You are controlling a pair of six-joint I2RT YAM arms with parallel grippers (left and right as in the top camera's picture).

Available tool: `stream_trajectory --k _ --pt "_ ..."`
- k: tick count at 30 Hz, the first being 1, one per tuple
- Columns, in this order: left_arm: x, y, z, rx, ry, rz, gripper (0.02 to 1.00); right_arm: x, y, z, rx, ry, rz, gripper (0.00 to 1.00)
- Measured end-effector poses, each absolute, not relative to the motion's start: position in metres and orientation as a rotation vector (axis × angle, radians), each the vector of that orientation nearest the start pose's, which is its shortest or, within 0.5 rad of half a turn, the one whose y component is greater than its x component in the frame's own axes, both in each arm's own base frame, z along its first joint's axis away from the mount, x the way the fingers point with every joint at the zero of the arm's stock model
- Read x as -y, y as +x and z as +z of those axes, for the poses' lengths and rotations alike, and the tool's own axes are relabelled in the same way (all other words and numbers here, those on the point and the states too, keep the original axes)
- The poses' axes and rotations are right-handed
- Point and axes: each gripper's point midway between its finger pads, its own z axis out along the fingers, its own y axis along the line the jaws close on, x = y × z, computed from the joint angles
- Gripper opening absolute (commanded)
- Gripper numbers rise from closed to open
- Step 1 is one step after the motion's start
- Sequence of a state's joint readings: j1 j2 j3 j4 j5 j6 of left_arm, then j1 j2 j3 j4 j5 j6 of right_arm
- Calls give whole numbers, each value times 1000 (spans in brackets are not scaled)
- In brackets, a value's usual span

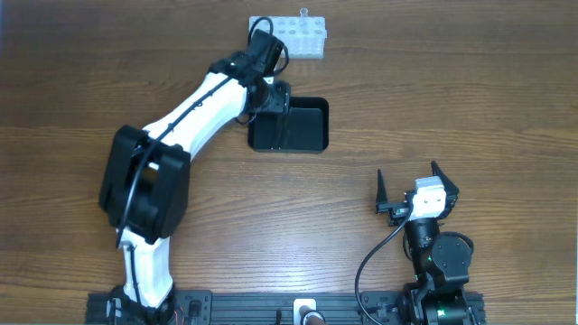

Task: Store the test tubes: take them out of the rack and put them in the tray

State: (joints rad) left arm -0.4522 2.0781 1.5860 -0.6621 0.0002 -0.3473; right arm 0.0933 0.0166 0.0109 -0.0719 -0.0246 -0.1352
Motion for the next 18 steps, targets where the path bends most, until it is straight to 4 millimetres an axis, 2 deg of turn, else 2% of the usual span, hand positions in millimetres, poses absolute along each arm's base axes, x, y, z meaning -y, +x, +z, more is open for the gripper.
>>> stream_trajectory --k 4,7,9,10,12,13,15,16,18 --pt "215 449 105 -2634 132 -260 741 -27 245 157 -1635 -207 -11 991" --pt "212 458 156 -2495 106 -272 744 -27 245 157 -1635 -207 -12 991" --pt "205 462 196 -2386 75 -261 776 -27 245 157 -1635 -207 -11 991" --pt "200 463 217 -2329 55 -251 827 -27 245 157 -1635 -207 -11 993" --pt "187 463 261 -2210 17 -224 1000 -27 245 157 -1635 -207 -12 993" --pt "182 462 281 -2156 0 -216 1000 -27 245 157 -1635 -206 -11 991" --pt "165 461 333 -2004 -30 -206 1000 -27 245 158 -1635 -207 -12 993" --pt "158 461 351 -1948 -43 -203 1000 -27 245 157 -1635 -207 -12 993" --pt "134 460 398 -1796 -70 -196 1000 -27 245 157 -1635 -207 -11 991"
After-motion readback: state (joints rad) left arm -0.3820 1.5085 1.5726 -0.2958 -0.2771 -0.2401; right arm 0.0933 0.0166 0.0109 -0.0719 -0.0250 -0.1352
